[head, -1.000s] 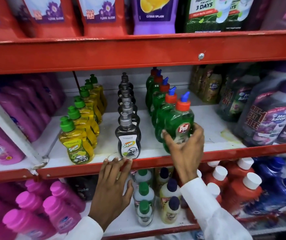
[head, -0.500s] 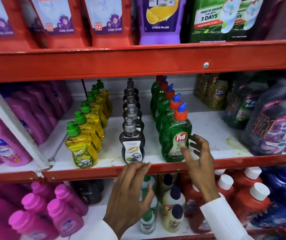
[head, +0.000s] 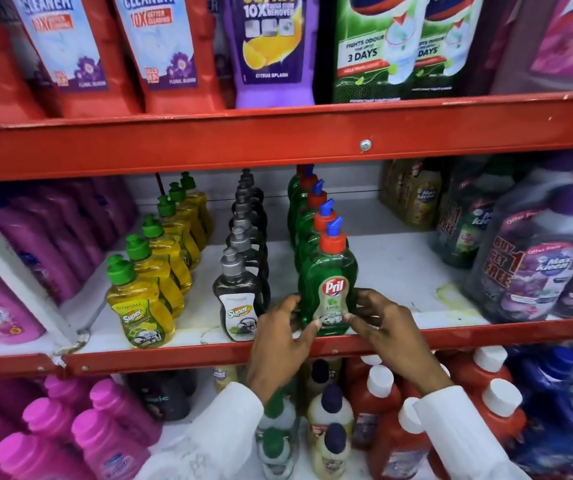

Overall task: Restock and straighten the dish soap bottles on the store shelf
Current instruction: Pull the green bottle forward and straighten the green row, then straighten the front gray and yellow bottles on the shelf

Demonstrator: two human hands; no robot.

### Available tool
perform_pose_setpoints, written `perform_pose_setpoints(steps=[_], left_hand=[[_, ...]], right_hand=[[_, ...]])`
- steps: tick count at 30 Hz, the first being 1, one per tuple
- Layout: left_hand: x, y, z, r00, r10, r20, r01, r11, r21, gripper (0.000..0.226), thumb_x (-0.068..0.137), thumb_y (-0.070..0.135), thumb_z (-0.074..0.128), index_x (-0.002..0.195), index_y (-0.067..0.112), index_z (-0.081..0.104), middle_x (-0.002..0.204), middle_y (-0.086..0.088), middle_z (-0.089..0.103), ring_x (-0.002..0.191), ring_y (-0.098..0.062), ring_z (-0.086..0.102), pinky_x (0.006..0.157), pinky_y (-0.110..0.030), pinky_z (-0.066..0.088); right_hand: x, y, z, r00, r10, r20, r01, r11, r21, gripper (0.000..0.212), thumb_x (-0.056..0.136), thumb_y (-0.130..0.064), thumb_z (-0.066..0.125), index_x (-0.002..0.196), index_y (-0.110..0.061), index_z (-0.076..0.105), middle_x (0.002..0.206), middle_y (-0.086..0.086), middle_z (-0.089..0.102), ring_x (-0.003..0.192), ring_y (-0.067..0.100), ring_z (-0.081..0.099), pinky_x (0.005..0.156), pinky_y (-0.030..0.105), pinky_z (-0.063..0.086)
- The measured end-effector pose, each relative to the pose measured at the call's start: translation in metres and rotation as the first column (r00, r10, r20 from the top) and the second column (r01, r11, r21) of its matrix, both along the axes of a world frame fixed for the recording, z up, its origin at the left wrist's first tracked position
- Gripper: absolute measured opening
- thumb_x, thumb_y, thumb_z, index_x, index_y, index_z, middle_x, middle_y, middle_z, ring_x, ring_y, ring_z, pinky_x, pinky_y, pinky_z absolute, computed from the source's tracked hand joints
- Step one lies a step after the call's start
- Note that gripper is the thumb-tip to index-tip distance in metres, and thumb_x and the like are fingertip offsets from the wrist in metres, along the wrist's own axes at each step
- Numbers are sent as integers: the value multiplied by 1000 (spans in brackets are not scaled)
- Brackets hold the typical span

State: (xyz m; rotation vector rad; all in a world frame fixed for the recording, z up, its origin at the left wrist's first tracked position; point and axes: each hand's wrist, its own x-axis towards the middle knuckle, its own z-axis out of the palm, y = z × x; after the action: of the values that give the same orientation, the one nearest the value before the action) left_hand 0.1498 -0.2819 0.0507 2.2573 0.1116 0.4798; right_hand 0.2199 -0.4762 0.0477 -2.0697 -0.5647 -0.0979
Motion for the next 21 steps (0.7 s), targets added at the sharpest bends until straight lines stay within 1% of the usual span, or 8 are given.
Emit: perform_pose_setpoints(steps=[2,4,10,13,15,17,19,21], left_hand=[[2,1,-2,1000,-12,9,12,1000,-22,51,87,36,73,133,19,58,119,2,75,103,-9,71,93,-38,60],[3,3,-5,1000,-19,5,19,999,-45,51,86,36,74,132,19,60,116,3,76,100,-7,72,91,-38,61],[-1,3,-1,999,-37,29,39,997,-62,56,82,46,69,132,22,59,117,5,76,102,-6,71,92,-38,60],[-14,1,-3,996,-61,57,64,997,-53,55,87,45,66,138,30,54,128,10,69,114,-4,66,102,-34,55],[-34,2,-2,983,-3,184,12,999,-46,45,90,39,66,133,37,58,128,24,64,117,3,61,103,-23,51],[-57,10,1,911,122,395,-86,991,-107,28,89,29,67,117,34,68,119,23,67,112,0,64,97,-22,53],[-68,26,1,797,264,543,-170,961,-218,20,86,22,66,106,22,71,110,7,71,105,-13,68,92,-34,56],[-65,49,-2,776,348,526,-206,928,-311,30,83,26,67,112,17,65,114,-3,65,106,-21,67,90,-40,56]], right_hand=[[-1,-1,1,1000,2,-7,-2,1000,4,34,89,-26,73,122,-23,65,115,-9,75,103,0,70,88,17,56],[-1,-2,2,1000,3,-24,-3,1000,15,33,89,-24,73,121,-25,65,114,-10,75,101,0,70,86,15,56],[-4,0,4,998,-34,-52,36,999,32,35,85,-22,76,119,-27,66,106,-13,76,98,1,71,91,31,60],[-15,5,4,988,-151,-43,156,973,172,40,81,-23,79,118,-28,66,105,-11,75,96,6,72,88,33,61],[-34,11,4,955,-295,36,263,895,359,30,81,-24,78,109,-27,67,95,-3,71,86,17,71,77,38,61],[-59,24,4,925,-354,139,243,832,499,17,81,-22,72,94,-30,65,80,3,64,74,25,64,69,39,55],[-78,47,4,942,-281,186,157,854,497,18,80,-15,70,90,-30,65,76,-1,66,70,20,65,67,31,54],[-85,75,2,971,-153,186,76,928,364,24,81,-13,74,98,-29,67,87,-9,71,79,10,69,73,21,55]])
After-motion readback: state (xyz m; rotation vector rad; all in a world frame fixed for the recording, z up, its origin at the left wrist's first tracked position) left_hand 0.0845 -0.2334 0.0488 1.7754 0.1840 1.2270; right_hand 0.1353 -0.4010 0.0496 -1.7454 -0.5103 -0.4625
